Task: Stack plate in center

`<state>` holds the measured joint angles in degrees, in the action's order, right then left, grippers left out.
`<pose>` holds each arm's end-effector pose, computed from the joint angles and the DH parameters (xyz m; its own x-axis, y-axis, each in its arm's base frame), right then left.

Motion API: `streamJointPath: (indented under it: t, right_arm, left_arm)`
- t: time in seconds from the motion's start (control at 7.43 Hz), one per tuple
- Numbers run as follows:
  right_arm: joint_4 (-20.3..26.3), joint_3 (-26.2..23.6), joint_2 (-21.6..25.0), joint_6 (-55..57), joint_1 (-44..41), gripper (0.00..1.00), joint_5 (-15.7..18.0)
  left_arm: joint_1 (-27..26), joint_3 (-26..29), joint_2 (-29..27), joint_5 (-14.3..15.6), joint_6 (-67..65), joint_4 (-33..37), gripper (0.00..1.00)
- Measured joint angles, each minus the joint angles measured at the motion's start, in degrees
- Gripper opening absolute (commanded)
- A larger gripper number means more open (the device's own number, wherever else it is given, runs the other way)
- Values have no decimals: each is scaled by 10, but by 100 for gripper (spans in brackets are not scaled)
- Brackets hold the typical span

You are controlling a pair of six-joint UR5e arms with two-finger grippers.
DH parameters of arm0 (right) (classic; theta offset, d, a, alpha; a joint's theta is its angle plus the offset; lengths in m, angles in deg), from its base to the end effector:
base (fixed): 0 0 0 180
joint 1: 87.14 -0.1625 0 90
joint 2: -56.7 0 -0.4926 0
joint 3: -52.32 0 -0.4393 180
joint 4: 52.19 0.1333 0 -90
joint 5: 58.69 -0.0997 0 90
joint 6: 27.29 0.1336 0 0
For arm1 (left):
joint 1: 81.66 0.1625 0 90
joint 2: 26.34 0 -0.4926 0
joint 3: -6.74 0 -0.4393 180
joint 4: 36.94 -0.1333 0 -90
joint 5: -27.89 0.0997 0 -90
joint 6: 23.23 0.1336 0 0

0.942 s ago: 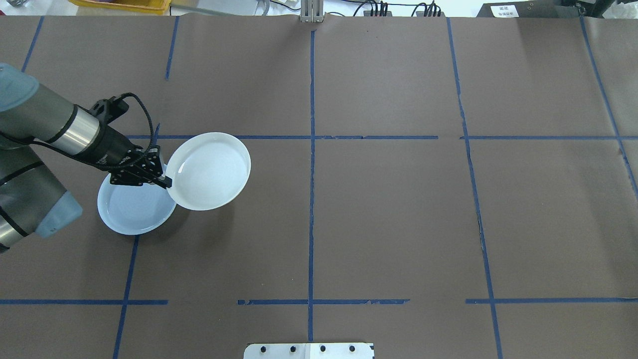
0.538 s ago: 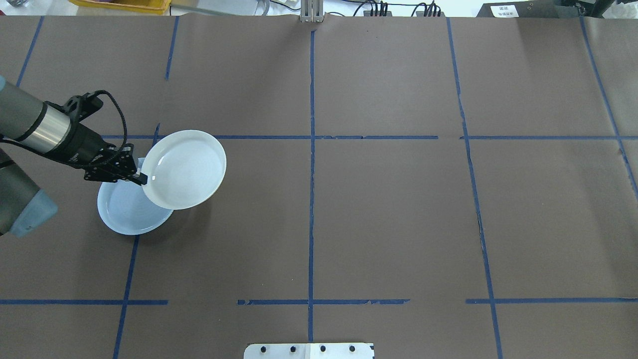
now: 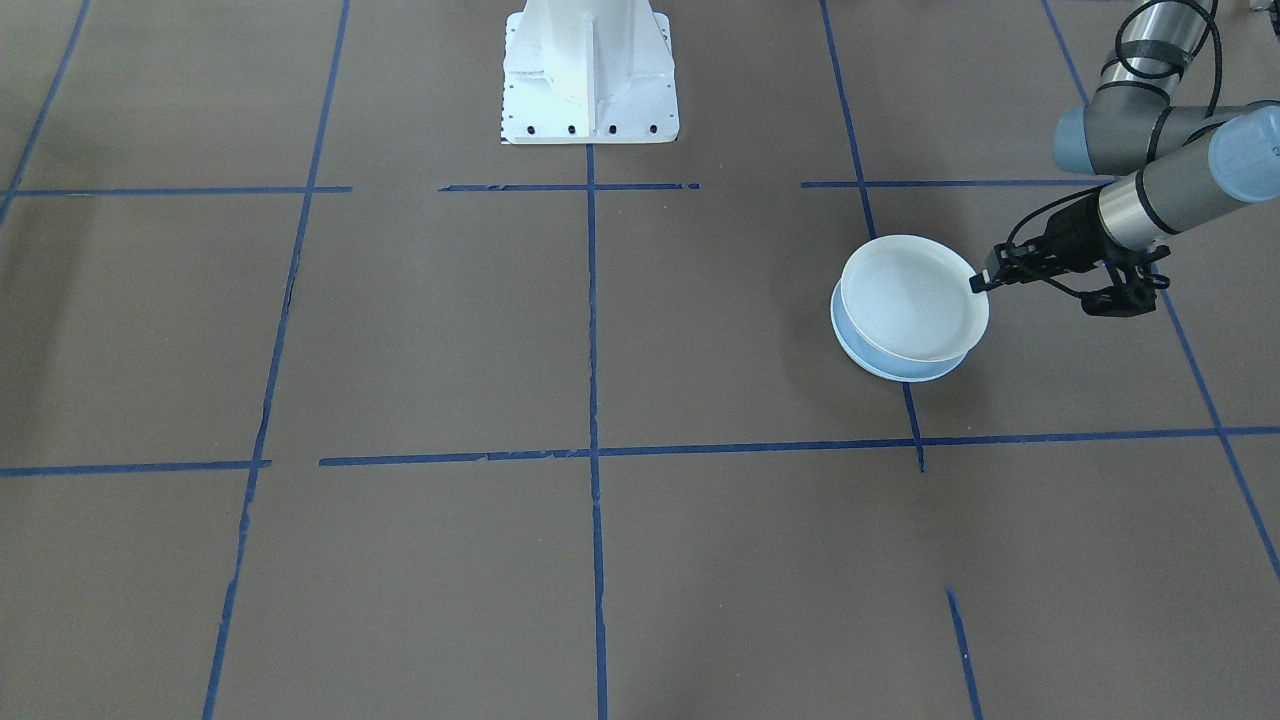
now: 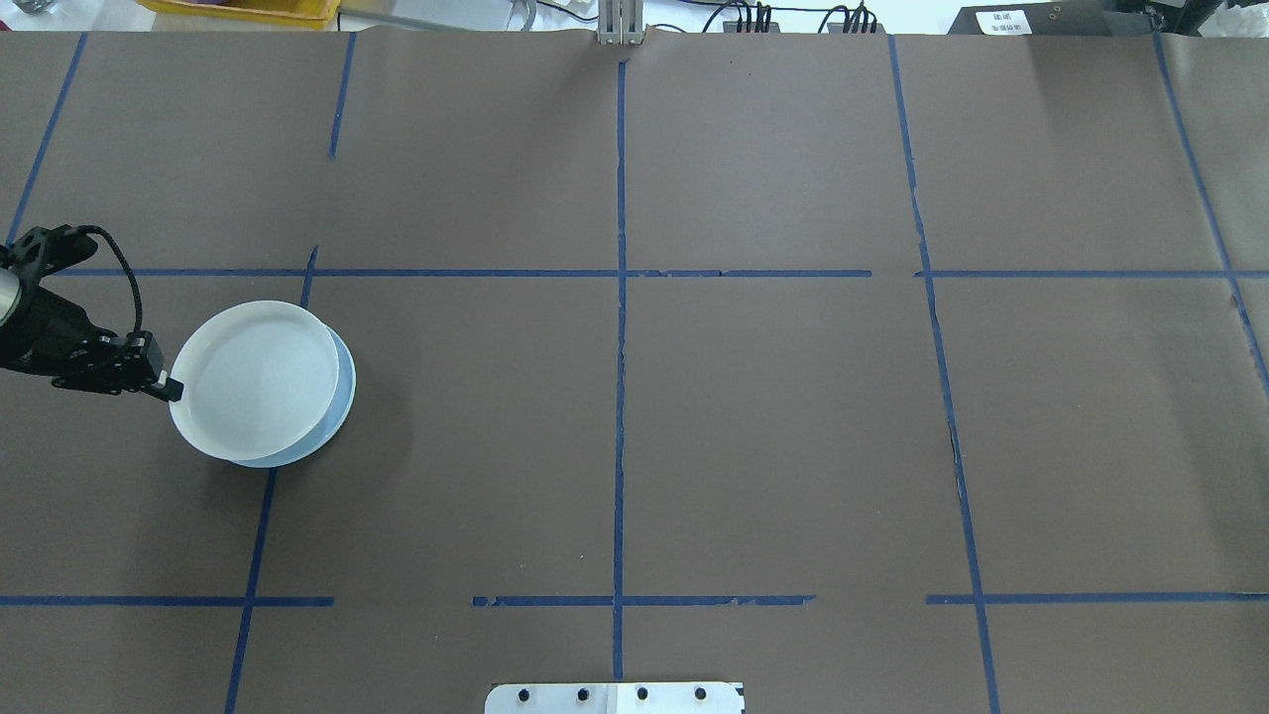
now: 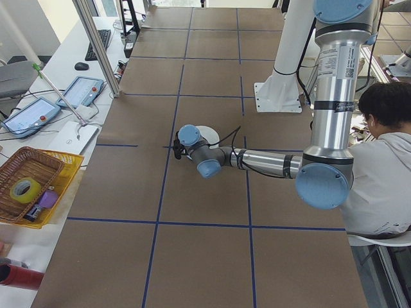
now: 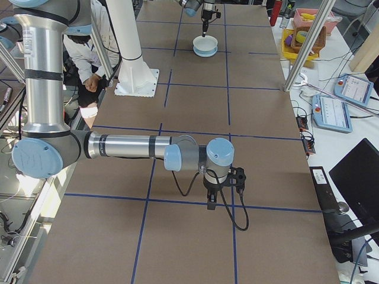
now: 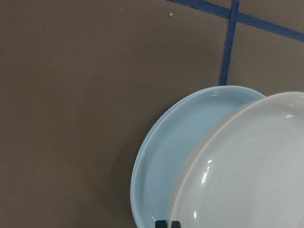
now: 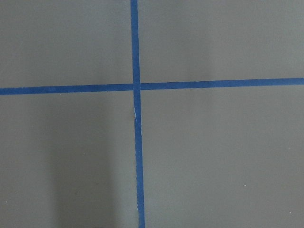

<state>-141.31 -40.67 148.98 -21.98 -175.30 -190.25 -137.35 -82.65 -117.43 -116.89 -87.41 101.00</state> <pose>0.0279 -0.5233 0.7464 0.7470 0.0502 0.6629 -0.0372 0.9987 -0.0337 0.3027 -0.4865 0.6279 0.3942 -0.1320 -0.9095 -0.0442 0.9858 -0.1622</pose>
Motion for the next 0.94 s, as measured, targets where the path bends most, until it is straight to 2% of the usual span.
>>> streamJointPath:
  t: [0.54, 0.94]
  right_arm:
    - [0, 0, 0, 0, 0, 100, 0]
    - [0, 0, 0, 0, 0, 100, 0]
  left_arm:
    - [-4, -3, 2, -2, -6, -2, 100]
    - [-66, -2, 20, -7, 61, -12, 100]
